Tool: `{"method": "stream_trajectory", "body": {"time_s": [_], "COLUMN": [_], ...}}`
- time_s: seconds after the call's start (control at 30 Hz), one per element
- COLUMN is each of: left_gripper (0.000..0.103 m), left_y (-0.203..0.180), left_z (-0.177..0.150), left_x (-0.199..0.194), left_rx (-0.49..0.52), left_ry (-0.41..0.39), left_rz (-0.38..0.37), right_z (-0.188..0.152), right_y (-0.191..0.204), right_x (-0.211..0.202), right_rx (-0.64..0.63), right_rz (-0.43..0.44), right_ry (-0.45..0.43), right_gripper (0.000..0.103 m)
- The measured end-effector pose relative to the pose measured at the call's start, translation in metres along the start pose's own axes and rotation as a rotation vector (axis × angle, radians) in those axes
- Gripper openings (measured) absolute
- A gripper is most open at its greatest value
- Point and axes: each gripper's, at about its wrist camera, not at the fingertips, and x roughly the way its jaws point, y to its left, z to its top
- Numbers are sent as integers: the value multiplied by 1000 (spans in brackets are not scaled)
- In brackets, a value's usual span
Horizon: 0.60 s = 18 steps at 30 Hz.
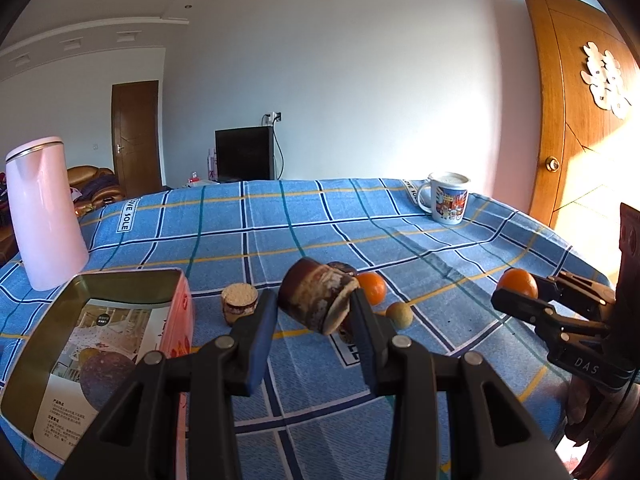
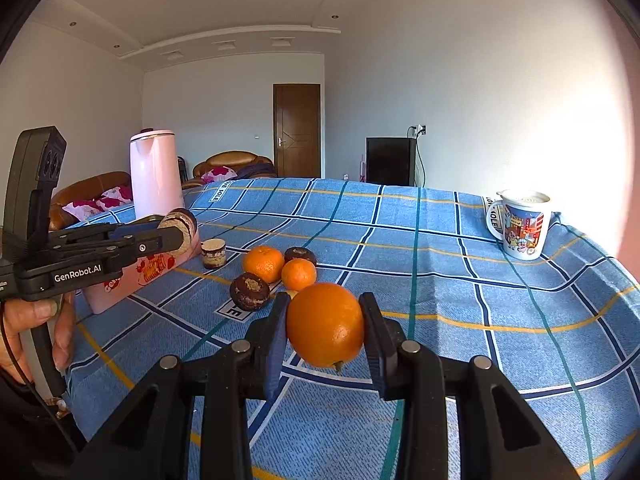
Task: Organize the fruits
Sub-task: 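Lift the coconut piece with left tool while right tool lifts the orange, then carry both items into the tin box and open both tools to release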
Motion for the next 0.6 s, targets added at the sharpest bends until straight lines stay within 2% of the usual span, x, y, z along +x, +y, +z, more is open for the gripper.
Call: {"method": "stream_trajectory", "body": {"time_s": [0.6], "left_gripper": [39], "left_y": [-15], "left_z": [2], "left_x": [-18], "left_rx": [70], "left_ry": [-102], "left_rz": [52], "right_z": [-3], "right_y": [4], "right_x": [-14], "right_rx": [-21], "right_rz": [-8], "right_ry": [-92], "right_gripper": [37]}}
